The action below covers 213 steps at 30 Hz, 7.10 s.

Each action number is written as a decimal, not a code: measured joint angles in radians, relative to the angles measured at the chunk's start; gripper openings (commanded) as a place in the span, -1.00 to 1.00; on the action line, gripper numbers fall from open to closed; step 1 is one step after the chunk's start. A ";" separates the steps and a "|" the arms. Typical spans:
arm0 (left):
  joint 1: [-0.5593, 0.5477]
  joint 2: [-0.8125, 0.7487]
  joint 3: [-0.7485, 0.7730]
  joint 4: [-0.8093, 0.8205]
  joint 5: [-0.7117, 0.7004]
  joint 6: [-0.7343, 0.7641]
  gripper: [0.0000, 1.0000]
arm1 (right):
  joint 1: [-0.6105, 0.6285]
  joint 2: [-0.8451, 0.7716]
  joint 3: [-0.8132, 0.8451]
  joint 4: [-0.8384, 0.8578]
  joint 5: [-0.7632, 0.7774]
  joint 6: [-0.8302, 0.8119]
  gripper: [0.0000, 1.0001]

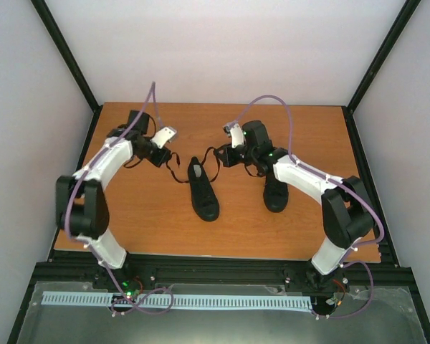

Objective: Tie the shoes
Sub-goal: Cross the shoelace with the shoelace.

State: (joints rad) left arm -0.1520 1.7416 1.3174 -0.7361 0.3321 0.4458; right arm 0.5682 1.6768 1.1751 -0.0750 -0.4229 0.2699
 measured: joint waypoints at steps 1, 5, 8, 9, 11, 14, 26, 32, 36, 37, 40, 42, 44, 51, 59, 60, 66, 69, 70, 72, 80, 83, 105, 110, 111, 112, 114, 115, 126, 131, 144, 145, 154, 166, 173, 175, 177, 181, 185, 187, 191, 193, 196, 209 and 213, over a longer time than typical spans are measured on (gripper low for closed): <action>-0.001 -0.053 0.000 -0.008 0.048 0.005 -0.98 | -0.007 0.007 0.010 -0.002 -0.018 0.000 -0.94; -0.018 -0.262 0.005 -0.037 0.246 0.034 -0.99 | -0.032 0.072 0.098 -0.002 -0.105 0.000 -0.95; -0.044 -0.341 0.024 -0.064 0.380 0.050 -0.98 | -0.038 0.142 0.187 0.007 -0.185 0.004 -0.94; -0.050 -0.347 0.031 -0.073 0.411 0.052 -0.98 | -0.037 0.157 0.203 0.011 -0.203 0.005 -0.95; -0.064 -0.343 0.042 -0.089 0.479 0.052 -0.98 | -0.030 0.190 0.233 0.011 -0.246 0.005 -0.94; -0.071 -0.320 0.043 -0.100 0.540 0.045 -0.98 | -0.003 0.223 0.254 -0.006 -0.297 -0.013 -0.94; -0.071 -0.308 0.050 -0.097 0.634 -0.023 -0.99 | 0.070 0.269 0.302 -0.179 -0.495 -0.191 -0.72; -0.071 -0.303 0.042 -0.066 0.608 -0.056 -0.98 | 0.073 0.273 0.295 -0.231 -0.475 -0.249 -0.37; -0.071 -0.278 0.031 -0.032 0.595 -0.087 -0.98 | 0.059 0.270 0.270 -0.238 -0.460 -0.257 -0.21; -0.071 -0.268 0.030 -0.019 0.592 -0.097 -0.98 | 0.053 0.267 0.262 -0.240 -0.458 -0.259 -0.18; -0.071 -0.232 0.029 0.019 0.573 -0.136 -0.98 | 0.026 0.251 0.237 -0.243 -0.446 -0.266 -0.14; -0.071 -0.214 0.029 0.038 0.558 -0.156 -0.98 | 0.007 0.228 0.214 -0.242 -0.441 -0.269 -0.12; -0.071 -0.199 0.029 0.052 0.542 -0.174 -0.98 | -0.011 0.200 0.186 -0.235 -0.438 -0.273 -0.10; -0.071 -0.163 0.030 0.084 0.457 -0.229 -0.98 | -0.079 0.063 0.065 -0.184 -0.414 -0.270 0.06; -0.071 -0.159 0.030 0.085 0.375 -0.235 -0.98 | -0.047 -0.010 0.062 -0.095 -0.269 -0.267 0.29; -0.071 -0.159 0.030 0.084 0.369 -0.232 -0.98 | -0.024 -0.006 0.078 -0.093 -0.248 -0.277 0.29; -0.071 -0.161 0.026 0.075 0.347 -0.222 -0.98 | 0.033 0.070 0.204 -0.084 -0.199 -0.314 0.24; -0.071 -0.166 0.020 0.070 0.347 -0.214 -0.98 | 0.035 0.130 0.257 -0.086 -0.185 -0.320 -0.02; -0.071 -0.168 0.019 0.067 0.348 -0.212 -0.98 | 0.036 0.146 0.267 -0.087 -0.182 -0.325 -0.14; -0.071 -0.170 0.018 0.061 0.349 -0.206 -0.98 | 0.042 0.181 0.288 -0.091 -0.168 -0.322 -0.41; -0.071 -0.176 0.007 0.030 0.354 -0.158 -0.47 | 0.051 0.214 0.298 -0.081 -0.122 -0.289 -0.94; -0.071 -0.176 -0.008 0.019 0.347 -0.121 0.08 | 0.051 0.214 0.298 -0.078 -0.119 -0.272 -0.94; -0.092 0.092 -0.163 0.129 0.169 -0.068 0.14 | 0.053 0.217 0.235 -0.025 -0.081 -0.145 -0.94; -0.093 0.113 -0.163 0.130 0.188 -0.059 -0.60 | 0.054 0.217 0.226 -0.025 -0.080 -0.145 -0.94; -0.093 0.112 -0.162 0.129 0.195 -0.047 -0.78 | 0.054 0.217 0.225 -0.025 -0.080 -0.145 -0.94; -0.093 0.112 -0.162 0.129 0.200 -0.049 -0.95 | 0.054 0.217 0.224 -0.025 -0.081 -0.145 -0.94; -0.093 0.111 -0.162 0.123 0.207 -0.031 -0.98 | 0.054 0.217 0.224 -0.025 -0.082 -0.139 -0.94; -0.093 0.107 -0.162 0.121 0.213 -0.027 -0.98 | 0.054 0.217 0.224 -0.024 -0.083 -0.132 -0.94; -0.093 -0.054 -0.188 0.119 0.250 0.022 -0.98 | 0.054 0.259 0.245 0.020 -0.126 -0.034 -0.95; -0.093 -0.122 -0.218 0.117 0.272 0.062 -0.98 | 0.054 0.327 0.280 0.026 -0.140 0.040 -0.94; -0.093 -0.166 -0.246 0.131 0.294 0.099 -0.98 | 0.040 0.393 0.337 -0.112 -0.294 0.138 -0.94; -0.093 -0.171 -0.253 0.133 0.294 0.103 -0.98 | 0.038 0.393 0.337 -0.138 -0.308 0.135 -0.94; -0.093 -0.200 -0.275 0.142 0.309 0.129 -0.98 | 0.029 0.393 0.381 -0.311 -0.423 0.076 -0.94; -0.102 -0.200 -0.277 0.163 0.342 0.137 -0.98 | 0.035 0.393 0.426 -0.589 -0.391 -0.131 -0.48; -0.119 -0.187 -0.285 0.175 0.371 0.135 -0.99 | 0.035 0.390 0.439 -0.666 -0.228 -0.193 -0.09; -0.119 -0.180 -0.285 0.187 0.371 0.133 -0.98 | 0.035 0.383 0.439 -0.673 -0.164 -0.195 -0.06; -0.119 -0.172 -0.285 0.197 0.369 0.127 -0.98 | 0.035 0.369 0.438 -0.672 -0.101 -0.195 -0.01; -0.119 -0.150 -0.278 0.216 0.355 0.106 -0.99 | 0.034 0.318 0.426 -0.661 -0.017 -0.191 0.01; -0.119 -0.119 -0.257 0.249 0.324 0.087 -0.98 | 0.034 0.279 0.419 -0.637 0.041 -0.179 -0.09; -0.119 -0.105 -0.246 0.261 0.317 0.080 -0.98 | 0.034 0.268 0.407 -0.616 0.057 -0.171 -0.18; -0.119 -0.084 -0.238 0.275 0.315 0.072 -0.98 | 0.034 0.270 0.396 -0.604 0.035 -0.169 -0.28; -0.119 -0.082 -0.238 0.276 0.321 0.073 -0.98 | 0.034 0.274 0.396 -0.600 0.011 -0.169 -0.28; -0.119 -0.084 -0.238 0.274 0.333 0.084 -0.99 | 0.034 0.277 0.388 -0.580 -0.040 -0.172 -0.27; -0.119 -0.232 -0.257 0.194 0.397 0.202 -0.98 | 0.034 0.277 0.374 -0.479 -0.179 -0.212 -0.31; -0.119 -0.261 -0.263 0.177 0.402 0.213 -0.98 | 0.036 0.277 0.362 -0.468 -0.255 -0.233 -0.34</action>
State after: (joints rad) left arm -0.2707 1.4811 1.0542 -0.5591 0.7341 0.6586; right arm 0.6041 1.9533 1.5375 -0.5434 -0.6777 0.0372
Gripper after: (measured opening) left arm 0.018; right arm 0.340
